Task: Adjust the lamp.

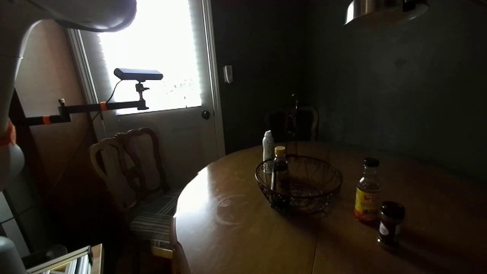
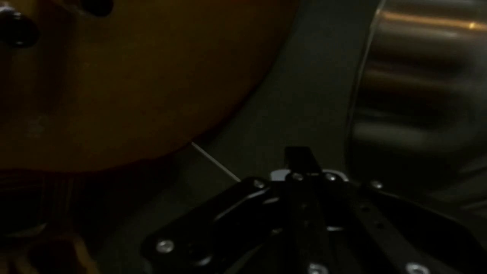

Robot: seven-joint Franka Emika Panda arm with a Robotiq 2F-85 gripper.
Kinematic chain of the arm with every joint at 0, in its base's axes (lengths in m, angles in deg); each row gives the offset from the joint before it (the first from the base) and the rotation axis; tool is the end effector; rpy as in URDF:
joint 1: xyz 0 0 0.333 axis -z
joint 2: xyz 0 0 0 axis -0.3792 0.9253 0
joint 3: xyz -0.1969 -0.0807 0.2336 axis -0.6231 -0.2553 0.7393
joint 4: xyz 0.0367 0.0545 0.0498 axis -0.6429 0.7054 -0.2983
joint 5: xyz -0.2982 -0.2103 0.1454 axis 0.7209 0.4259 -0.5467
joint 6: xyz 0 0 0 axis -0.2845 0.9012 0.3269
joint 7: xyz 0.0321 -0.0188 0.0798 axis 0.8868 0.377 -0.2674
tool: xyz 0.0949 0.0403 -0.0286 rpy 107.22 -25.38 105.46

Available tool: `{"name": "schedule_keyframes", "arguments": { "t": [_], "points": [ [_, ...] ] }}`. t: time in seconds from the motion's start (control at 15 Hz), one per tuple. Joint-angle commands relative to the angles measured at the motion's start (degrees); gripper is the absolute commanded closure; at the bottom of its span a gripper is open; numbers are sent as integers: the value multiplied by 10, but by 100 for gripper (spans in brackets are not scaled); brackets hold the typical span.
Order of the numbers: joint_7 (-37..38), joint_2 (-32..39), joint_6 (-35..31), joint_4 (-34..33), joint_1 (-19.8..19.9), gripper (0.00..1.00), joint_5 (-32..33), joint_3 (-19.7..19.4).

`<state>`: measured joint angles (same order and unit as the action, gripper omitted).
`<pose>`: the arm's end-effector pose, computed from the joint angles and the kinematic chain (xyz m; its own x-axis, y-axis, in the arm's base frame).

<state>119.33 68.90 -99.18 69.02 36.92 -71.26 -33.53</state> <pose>0.6801 -0.2139 0.7049 0.3977 -0.8868 0.2354 -0.5977 -0.4451 -0.6669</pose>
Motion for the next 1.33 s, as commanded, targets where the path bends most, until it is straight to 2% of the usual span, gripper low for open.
{"name": "schedule_keyframes", "arguments": {
  "t": [0.0,0.13,0.33,0.47,0.67,0.93,1.13,1.27],
  "points": [
    [48,-42,10,16,-18,100,97,-51],
    [57,-61,41,13,-17,100,135,-65],
    [30,-102,112,13,-12,100,156,-68],
    [10,-133,168,9,-11,73,161,-67],
    [-39,-175,250,4,-9,51,166,-63],
    [-157,-246,333,28,-8,22,149,-57],
    [-244,-298,320,69,-13,1,141,-51],
    [-306,-340,269,127,-17,0,150,-45]
  ]
}}
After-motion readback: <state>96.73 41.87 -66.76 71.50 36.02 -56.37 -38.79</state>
